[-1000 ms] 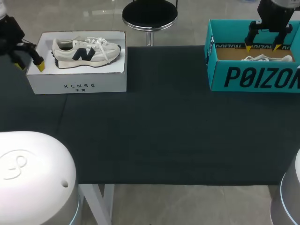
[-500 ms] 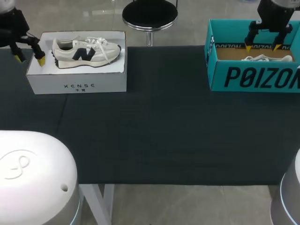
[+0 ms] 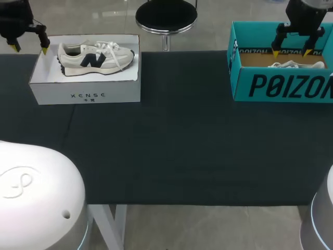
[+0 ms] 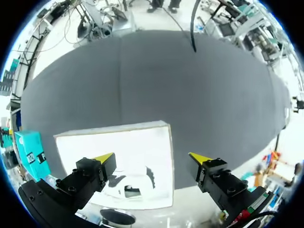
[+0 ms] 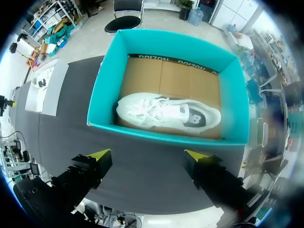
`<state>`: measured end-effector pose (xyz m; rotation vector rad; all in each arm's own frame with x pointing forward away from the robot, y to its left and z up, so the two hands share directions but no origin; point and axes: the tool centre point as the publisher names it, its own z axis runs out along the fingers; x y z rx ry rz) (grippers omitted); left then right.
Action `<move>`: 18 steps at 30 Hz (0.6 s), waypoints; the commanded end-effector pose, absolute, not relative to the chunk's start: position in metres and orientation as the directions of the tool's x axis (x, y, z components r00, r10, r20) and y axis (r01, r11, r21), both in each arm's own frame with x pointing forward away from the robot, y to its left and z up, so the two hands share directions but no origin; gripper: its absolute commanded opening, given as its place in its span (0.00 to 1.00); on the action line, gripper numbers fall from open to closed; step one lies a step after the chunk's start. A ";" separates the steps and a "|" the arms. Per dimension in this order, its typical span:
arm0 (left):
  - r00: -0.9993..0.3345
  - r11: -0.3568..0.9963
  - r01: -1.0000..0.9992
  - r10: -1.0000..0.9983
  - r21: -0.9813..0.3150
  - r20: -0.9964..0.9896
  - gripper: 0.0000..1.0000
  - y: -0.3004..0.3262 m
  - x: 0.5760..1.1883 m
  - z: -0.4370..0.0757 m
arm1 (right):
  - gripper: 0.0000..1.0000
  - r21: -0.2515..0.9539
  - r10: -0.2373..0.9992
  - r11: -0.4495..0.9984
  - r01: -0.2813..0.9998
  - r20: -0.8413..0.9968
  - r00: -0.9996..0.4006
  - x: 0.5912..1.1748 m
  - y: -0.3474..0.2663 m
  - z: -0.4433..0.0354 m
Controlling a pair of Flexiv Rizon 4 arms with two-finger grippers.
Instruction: Take the shoe out of the shoebox, open the shoe tongue, remove and reinsert the insole, then place the shoe into the shoebox
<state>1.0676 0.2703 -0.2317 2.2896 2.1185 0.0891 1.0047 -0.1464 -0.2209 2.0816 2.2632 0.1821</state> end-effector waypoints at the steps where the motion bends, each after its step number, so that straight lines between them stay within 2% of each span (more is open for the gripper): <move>1: 0.038 -0.037 0.998 0.999 0.051 -0.036 1.00 0.275 1.092 -0.250 | 1.00 0.129 0.996 0.080 0.988 0.036 -0.086 1.005 -0.146 -0.221; 8: 0.024 -0.020 0.998 0.998 0.065 -0.056 1.00 0.269 1.126 -0.269 | 1.00 0.129 0.996 0.080 0.988 0.036 -0.086 1.005 -0.146 -0.221; 12: 0.021 -0.020 0.999 0.999 0.031 -0.044 1.00 0.266 1.151 -0.278 | 1.00 0.129 0.996 0.080 0.988 0.036 -0.086 1.005 -0.146 -0.221; 18: 0.017 -0.016 0.999 0.999 0.035 -0.029 1.00 0.262 1.177 -0.269 | 1.00 0.129 0.996 0.080 0.988 0.036 -0.086 1.005 -0.146 -0.221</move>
